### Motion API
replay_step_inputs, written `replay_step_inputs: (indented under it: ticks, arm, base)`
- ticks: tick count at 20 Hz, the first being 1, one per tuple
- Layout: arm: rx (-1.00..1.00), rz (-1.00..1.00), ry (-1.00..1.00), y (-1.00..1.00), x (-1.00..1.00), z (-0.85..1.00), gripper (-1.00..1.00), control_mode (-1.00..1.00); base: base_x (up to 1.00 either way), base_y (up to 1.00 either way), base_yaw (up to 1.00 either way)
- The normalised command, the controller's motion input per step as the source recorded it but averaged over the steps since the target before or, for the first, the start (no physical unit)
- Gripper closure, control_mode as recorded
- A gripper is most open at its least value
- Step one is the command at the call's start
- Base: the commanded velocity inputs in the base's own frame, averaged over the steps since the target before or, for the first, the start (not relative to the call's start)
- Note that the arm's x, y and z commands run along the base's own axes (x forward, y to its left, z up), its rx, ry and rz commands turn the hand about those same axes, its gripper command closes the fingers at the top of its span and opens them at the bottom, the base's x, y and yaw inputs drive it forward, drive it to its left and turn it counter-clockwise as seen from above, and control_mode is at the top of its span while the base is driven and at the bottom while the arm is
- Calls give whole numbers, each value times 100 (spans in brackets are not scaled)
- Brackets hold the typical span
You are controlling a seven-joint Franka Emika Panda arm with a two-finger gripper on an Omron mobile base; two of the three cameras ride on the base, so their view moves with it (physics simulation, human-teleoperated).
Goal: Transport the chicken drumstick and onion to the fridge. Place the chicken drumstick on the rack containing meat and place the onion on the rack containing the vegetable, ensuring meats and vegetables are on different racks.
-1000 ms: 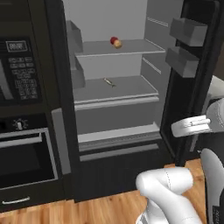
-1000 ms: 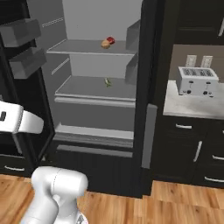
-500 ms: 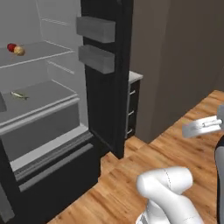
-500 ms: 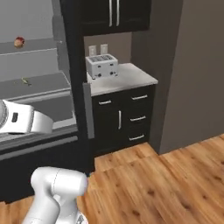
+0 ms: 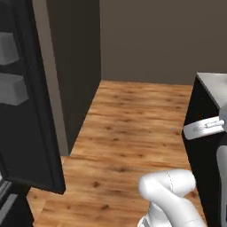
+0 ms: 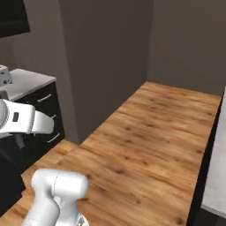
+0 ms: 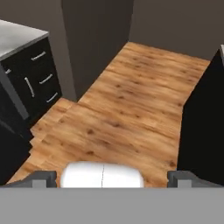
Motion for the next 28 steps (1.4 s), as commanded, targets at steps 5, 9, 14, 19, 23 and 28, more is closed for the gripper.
replay_step_inputs:
  ticks: [5, 9, 14, 19, 23, 28]
  arm:
    - [0, 0, 0, 0, 0, 0, -100, 100]
    - [0, 0, 0, 0, 0, 0, -100, 100]
    - [0, 0, 0, 0, 0, 0, -100, 100]
    - [0, 0, 0, 0, 0, 0, -100, 100]
    - [0, 0, 0, 0, 0, 0, -100, 100]
    - [0, 0, 0, 0, 0, 0, -100, 100]
  base:
    - [0, -17, -98]
    - [38, -3, -75]
    - [100, 2, -42]
    - [100, 25, -26]
    - [100, 97, -23]
    - [100, 91, -22]
